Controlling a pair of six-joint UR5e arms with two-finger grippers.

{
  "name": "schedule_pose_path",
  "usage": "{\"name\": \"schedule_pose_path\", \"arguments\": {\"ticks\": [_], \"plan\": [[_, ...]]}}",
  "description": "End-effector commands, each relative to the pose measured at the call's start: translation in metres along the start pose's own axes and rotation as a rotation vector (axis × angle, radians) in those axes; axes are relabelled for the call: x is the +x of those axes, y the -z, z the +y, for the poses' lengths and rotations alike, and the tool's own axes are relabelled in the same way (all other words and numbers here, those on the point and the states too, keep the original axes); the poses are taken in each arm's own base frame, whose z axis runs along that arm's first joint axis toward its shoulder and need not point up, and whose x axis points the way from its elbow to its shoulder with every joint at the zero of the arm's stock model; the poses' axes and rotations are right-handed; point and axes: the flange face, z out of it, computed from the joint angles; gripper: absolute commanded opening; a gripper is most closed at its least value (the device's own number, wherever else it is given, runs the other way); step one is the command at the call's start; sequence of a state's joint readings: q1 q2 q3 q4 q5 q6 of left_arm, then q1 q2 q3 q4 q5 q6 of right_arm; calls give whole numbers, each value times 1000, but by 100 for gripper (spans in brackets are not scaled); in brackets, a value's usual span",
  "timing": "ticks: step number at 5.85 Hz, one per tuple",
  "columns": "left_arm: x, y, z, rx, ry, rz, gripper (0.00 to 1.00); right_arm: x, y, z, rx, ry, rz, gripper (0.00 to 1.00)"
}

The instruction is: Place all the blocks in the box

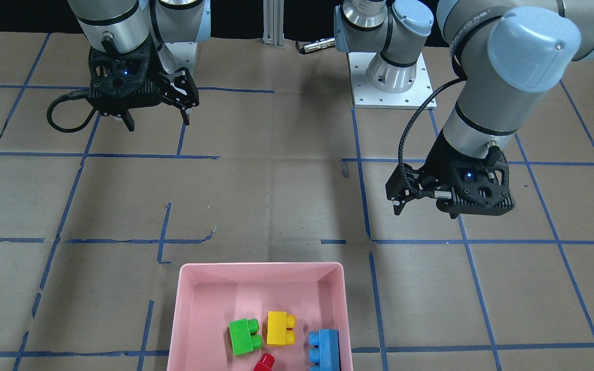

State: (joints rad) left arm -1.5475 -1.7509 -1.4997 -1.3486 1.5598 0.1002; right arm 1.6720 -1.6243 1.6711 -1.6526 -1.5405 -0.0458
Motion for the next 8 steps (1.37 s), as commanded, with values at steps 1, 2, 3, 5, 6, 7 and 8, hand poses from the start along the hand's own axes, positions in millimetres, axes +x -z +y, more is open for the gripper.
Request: {"name": "schedule_pose_path", "arguments": {"ticks": [1, 2, 3, 5, 6, 7, 8], "plan": [[7, 30, 31, -26, -16, 2, 99, -2, 0, -1, -2, 5, -10, 100], [7, 37, 35, -26, -16, 0, 99, -1, -3, -1, -12, 4, -7, 100], [8, 49, 45, -12, -17, 0, 99, 0, -2, 3, -26, -1, 0, 100], [8, 47, 44, -16, -16, 4, 99, 1, -2, 5, -47, -9, 1, 100], [8, 42, 41, -25, -7, 5, 99, 1, -1, 6, -47, -12, 2, 100], [8, 43, 42, -22, -6, 6, 99, 0, 4, 11, -37, -12, 3, 100], [8, 39, 41, -30, -2, 8, 99, 0, 9, 17, -32, -10, 1, 100]]}}
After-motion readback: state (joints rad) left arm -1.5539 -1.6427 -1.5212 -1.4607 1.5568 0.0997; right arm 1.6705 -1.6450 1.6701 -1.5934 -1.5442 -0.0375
